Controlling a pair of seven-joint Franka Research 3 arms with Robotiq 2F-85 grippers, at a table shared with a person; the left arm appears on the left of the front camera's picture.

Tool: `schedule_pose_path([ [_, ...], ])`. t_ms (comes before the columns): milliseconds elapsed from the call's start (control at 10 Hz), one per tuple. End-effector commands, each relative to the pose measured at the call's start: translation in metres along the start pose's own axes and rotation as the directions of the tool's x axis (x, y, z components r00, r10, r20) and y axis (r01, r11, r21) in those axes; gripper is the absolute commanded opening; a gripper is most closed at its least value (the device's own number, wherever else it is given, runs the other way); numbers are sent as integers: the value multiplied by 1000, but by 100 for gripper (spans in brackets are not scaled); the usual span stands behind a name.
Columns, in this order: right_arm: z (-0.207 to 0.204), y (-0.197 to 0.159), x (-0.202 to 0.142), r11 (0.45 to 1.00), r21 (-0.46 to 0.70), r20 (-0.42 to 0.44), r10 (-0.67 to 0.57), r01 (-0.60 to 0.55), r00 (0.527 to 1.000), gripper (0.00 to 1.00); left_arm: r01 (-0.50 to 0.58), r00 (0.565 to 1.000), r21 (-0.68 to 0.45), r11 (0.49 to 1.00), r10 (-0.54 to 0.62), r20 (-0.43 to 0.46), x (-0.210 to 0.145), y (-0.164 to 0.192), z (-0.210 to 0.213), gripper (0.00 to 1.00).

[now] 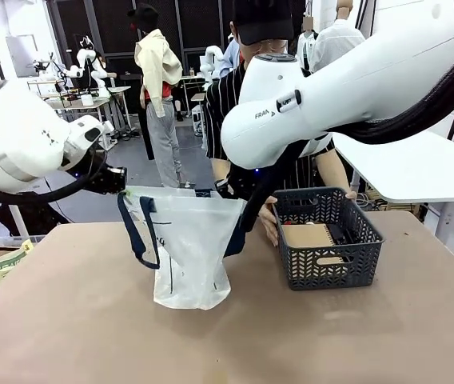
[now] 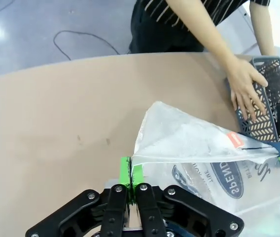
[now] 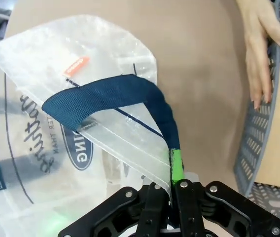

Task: Transfer purchased items from the store into the shopping bag.
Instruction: Open the Reusable shopping bag in the center of the table, then move the Reusable shopping bag to the right side of the table.

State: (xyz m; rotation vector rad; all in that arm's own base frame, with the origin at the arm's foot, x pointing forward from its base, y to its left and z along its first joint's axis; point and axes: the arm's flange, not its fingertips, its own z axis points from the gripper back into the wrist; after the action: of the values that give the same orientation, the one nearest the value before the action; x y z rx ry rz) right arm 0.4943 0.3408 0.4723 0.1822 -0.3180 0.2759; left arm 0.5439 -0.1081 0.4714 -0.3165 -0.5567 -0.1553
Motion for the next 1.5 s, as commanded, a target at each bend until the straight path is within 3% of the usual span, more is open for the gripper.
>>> schedule_pose_path([
  [0,-5,-9,3,998,-54,-19,-29,28,999,0,25,999,6,1000,-25,30,-2,29,3,0],
  [400,-30,15,11,998,-45,-49,33,-35,998,0,148,989,-39,988,-147,28,40,1,-24,0],
  [500,-19,4,-1,1000,-6,-34,6,-7,999,0,158,987,-32,987,-158,12,46,-4,-30,0],
  [600,-19,4,-1,1000,-6,-34,6,-7,999,0,121,992,-26,992,-120,25,26,-6,-15,0],
  [1400,-19,4,-1,1000,-6,-34,6,-7,999,0,121,992,-26,992,-120,25,26,-6,-15,0],
])
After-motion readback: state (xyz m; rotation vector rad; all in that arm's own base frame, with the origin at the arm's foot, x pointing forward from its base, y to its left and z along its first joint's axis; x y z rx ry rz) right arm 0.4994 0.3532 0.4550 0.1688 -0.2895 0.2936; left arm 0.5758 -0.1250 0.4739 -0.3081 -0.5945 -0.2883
